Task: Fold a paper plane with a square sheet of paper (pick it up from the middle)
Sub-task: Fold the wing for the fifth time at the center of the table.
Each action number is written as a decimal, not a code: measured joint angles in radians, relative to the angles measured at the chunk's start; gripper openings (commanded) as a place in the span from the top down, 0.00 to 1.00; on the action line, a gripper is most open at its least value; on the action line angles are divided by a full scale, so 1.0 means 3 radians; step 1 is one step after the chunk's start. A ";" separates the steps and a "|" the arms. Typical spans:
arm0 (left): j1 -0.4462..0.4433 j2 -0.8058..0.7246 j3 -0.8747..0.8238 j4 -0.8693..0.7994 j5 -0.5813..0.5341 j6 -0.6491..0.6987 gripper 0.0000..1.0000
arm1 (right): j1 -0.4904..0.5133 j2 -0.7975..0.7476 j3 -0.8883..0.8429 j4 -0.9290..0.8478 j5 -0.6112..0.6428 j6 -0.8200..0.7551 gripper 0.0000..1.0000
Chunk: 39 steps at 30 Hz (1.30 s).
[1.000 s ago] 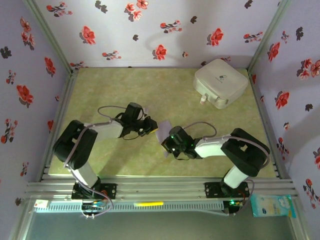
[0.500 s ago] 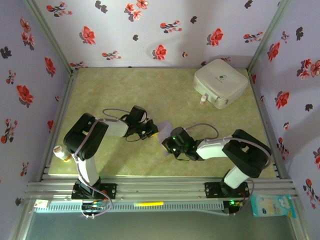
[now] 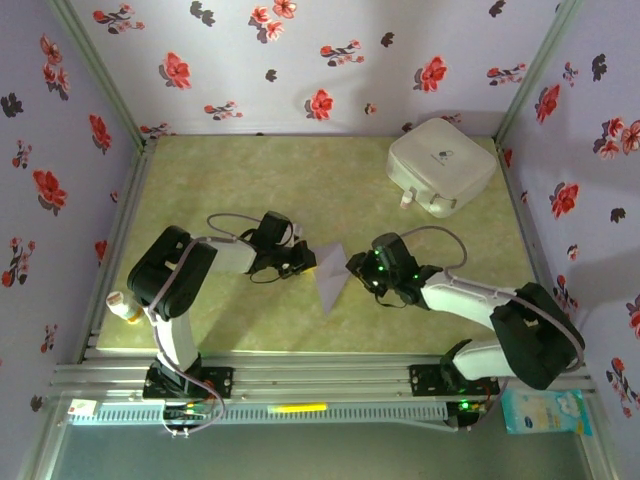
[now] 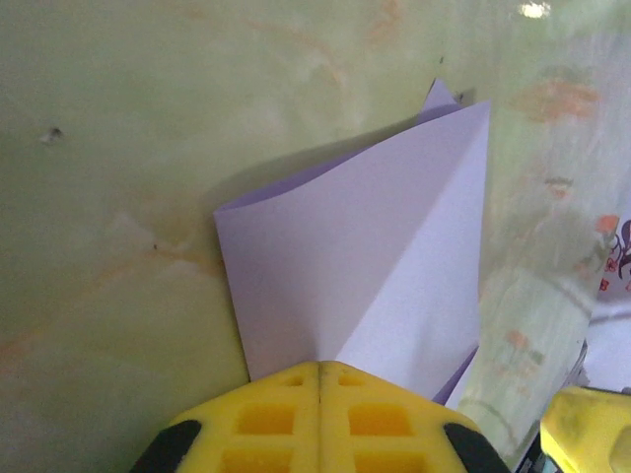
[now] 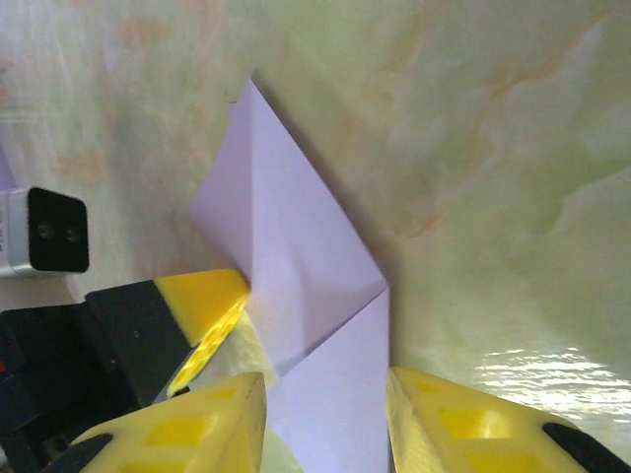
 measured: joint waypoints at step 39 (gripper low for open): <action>0.0027 0.0013 0.0001 -0.0048 0.0167 0.0380 0.99 | -0.0342 0.0828 0.0070 0.0797 -0.0881 -0.0348 0.68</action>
